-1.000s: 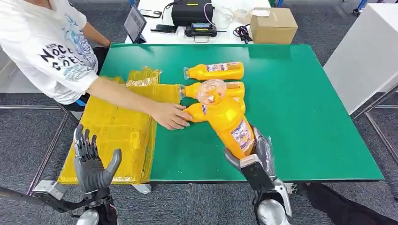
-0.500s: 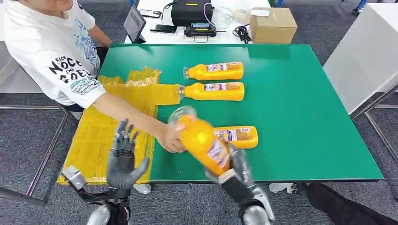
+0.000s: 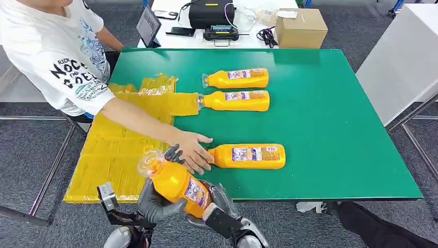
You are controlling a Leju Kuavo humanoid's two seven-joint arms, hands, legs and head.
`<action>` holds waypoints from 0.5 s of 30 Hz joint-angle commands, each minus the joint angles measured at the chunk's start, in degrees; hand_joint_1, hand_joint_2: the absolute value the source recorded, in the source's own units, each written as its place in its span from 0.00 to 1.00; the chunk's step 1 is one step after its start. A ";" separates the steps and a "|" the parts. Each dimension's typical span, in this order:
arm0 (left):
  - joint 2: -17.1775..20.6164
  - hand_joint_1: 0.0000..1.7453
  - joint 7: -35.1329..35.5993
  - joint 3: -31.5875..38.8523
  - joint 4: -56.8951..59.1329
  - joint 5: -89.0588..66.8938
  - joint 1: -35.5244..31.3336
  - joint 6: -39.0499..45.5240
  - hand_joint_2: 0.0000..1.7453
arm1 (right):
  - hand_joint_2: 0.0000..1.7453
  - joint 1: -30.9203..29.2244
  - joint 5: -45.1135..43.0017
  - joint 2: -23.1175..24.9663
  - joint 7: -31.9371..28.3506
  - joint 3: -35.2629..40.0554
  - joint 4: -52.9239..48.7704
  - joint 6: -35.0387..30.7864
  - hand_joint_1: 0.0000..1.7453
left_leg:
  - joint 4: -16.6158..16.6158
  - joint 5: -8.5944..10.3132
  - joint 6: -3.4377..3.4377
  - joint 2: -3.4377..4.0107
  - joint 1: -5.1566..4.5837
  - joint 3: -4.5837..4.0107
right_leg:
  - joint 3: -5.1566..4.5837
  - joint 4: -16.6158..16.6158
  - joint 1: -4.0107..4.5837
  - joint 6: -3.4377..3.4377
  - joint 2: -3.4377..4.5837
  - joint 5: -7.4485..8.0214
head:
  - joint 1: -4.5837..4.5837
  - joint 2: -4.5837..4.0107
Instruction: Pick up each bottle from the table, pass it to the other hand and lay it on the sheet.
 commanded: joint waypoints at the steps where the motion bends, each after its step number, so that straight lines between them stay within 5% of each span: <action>1: 2.50 0.00 -0.28 -2.82 4.90 -1.89 -1.94 -0.61 1.00 | 1.00 -3.63 0.55 0.45 0.87 2.30 4.41 1.27 1.00 | -0.06 -0.06 -0.11 0.12 0.05 0.24 | 0.20 -0.05 0.06 -0.14 0.09 -0.04 | 0.00 0.00; 15: 2.68 0.00 -0.81 -3.10 5.34 -4.09 -1.90 -0.70 1.00 | 1.00 -4.27 1.58 1.03 1.12 3.21 5.85 1.85 1.00 | -0.01 -0.10 -0.11 0.13 0.10 0.27 | 0.25 -0.05 0.11 -0.15 0.08 -0.06 | 0.00 0.00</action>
